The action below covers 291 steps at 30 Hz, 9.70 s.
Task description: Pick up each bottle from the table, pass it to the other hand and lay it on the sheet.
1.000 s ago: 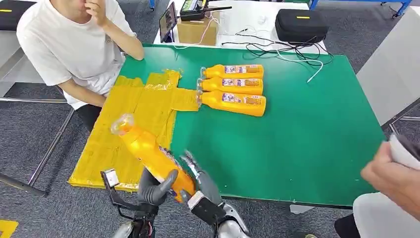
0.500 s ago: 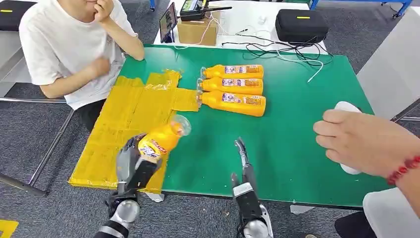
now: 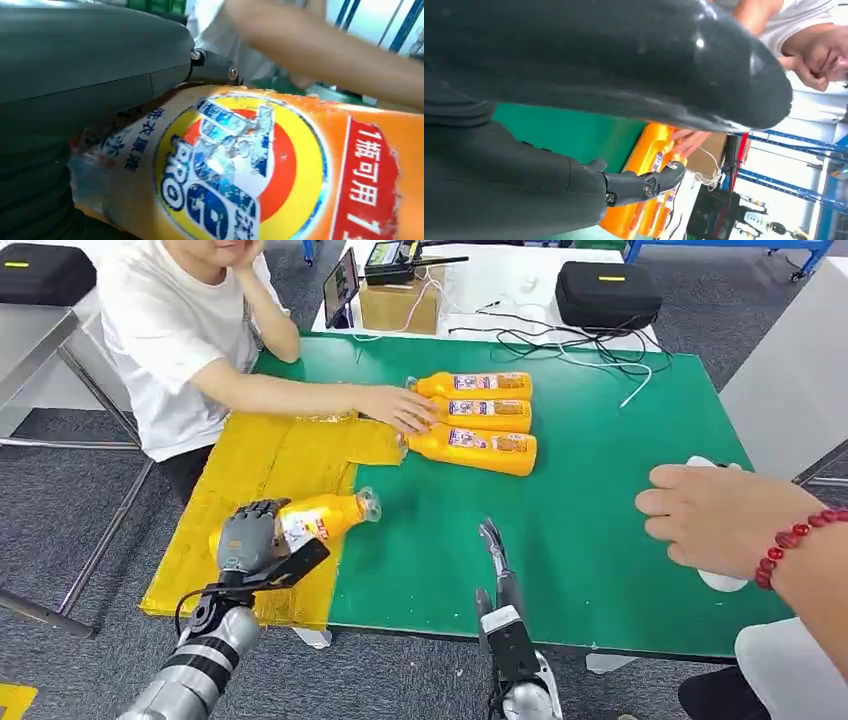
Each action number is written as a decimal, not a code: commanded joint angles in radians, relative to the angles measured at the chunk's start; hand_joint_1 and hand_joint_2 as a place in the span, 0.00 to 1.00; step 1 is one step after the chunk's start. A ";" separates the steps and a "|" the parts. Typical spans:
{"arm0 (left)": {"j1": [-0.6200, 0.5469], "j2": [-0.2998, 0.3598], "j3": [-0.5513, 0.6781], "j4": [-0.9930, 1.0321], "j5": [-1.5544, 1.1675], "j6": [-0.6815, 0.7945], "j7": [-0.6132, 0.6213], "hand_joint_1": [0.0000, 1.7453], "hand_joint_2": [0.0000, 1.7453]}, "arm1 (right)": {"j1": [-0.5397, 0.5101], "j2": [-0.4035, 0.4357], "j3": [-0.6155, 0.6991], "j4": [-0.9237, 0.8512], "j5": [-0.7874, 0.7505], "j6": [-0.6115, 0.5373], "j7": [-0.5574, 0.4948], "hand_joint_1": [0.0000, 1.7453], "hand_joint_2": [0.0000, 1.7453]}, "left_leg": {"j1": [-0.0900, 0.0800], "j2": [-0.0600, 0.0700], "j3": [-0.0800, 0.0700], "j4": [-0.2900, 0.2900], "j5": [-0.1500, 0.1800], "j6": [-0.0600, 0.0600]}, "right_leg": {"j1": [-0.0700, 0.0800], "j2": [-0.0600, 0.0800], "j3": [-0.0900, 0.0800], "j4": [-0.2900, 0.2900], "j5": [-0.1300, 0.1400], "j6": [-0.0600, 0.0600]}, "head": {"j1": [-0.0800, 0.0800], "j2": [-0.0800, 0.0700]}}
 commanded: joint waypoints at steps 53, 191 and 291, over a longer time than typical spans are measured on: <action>0.482 -0.060 -0.318 -0.873 0.721 -0.220 -0.332 0.00 1.00 | -0.059 -0.367 0.083 -0.091 0.965 -0.349 0.272 0.00 1.00 | 0.000 0.002 -0.001 0.001 -0.003 0.000 | 0.000 0.001 -0.001 0.000 -0.002 -0.001 | 0.000 0.000; 0.459 -0.058 -0.470 -0.821 1.644 -0.543 -0.040 1.00 1.00 | -0.183 -0.033 0.339 0.064 0.009 0.150 0.194 0.00 1.00 | 0.006 0.005 0.002 0.000 -0.006 -0.005 | 0.005 0.009 0.000 -0.002 -0.002 -0.003 | 0.000 0.000; 0.248 0.039 -0.141 -0.334 0.129 -0.166 0.068 0.00 1.00 | 0.046 0.054 -0.008 -0.194 -0.154 -0.024 -0.059 0.00 0.00 | 0.006 0.006 0.014 -0.001 -0.005 -0.006 | 0.005 0.009 0.012 -0.002 -0.002 -0.003 | 0.000 0.000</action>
